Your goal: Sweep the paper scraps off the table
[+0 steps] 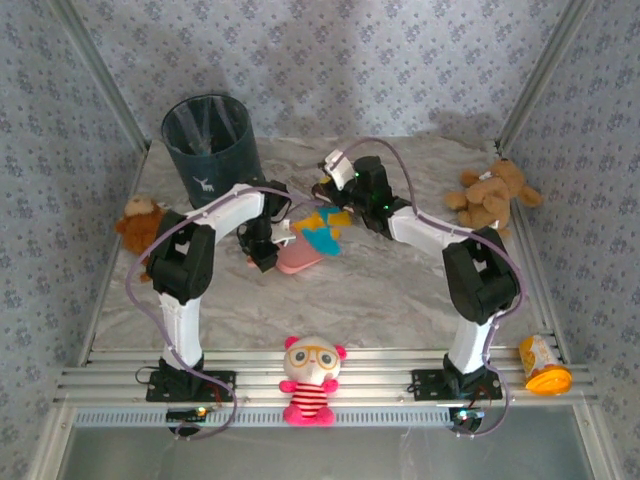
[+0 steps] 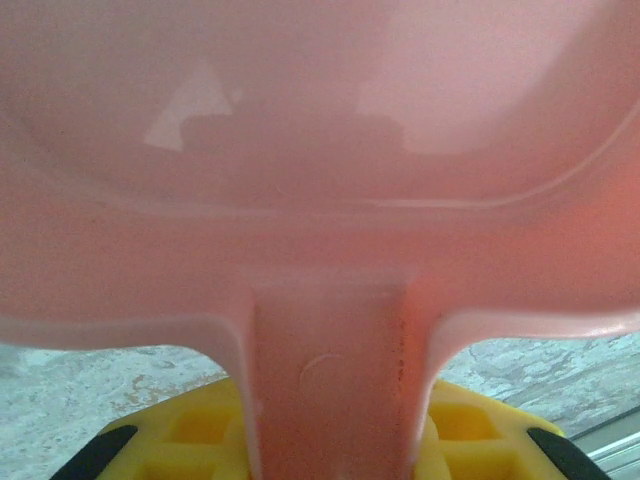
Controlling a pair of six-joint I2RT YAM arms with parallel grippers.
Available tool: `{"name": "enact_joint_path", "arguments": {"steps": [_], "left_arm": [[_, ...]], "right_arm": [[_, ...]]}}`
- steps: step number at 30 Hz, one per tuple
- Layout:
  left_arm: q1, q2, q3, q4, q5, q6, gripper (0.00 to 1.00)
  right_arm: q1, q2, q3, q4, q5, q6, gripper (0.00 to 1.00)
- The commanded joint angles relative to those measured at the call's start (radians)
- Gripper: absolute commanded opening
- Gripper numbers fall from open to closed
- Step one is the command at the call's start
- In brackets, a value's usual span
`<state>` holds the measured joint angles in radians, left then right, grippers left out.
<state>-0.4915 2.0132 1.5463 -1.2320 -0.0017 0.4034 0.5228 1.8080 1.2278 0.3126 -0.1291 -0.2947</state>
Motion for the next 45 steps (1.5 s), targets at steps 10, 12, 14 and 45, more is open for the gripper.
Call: {"name": "enact_joint_path", "arguments": {"steps": [10,12,14,45], "left_arm": [[-0.036,0.031,0.047,-0.038,-0.012,0.017,0.0],[-0.04,0.036,0.053,-0.038,-0.009,0.017,0.0],[-0.046,0.041,0.055,-0.037,-0.007,0.018,0.0],[-0.125,0.055,0.077,-0.05,0.076,0.044,0.0]], "right_arm": [[0.052,-0.095,-0.117,-0.095,-0.042,0.114,0.0],[0.06,-0.11,-0.129,-0.096,-0.037,0.123,0.0],[0.069,-0.124,-0.139,-0.098,-0.027,0.139,0.0],[0.089,-0.409,-0.289,-0.029,0.273,0.391,0.0]]}}
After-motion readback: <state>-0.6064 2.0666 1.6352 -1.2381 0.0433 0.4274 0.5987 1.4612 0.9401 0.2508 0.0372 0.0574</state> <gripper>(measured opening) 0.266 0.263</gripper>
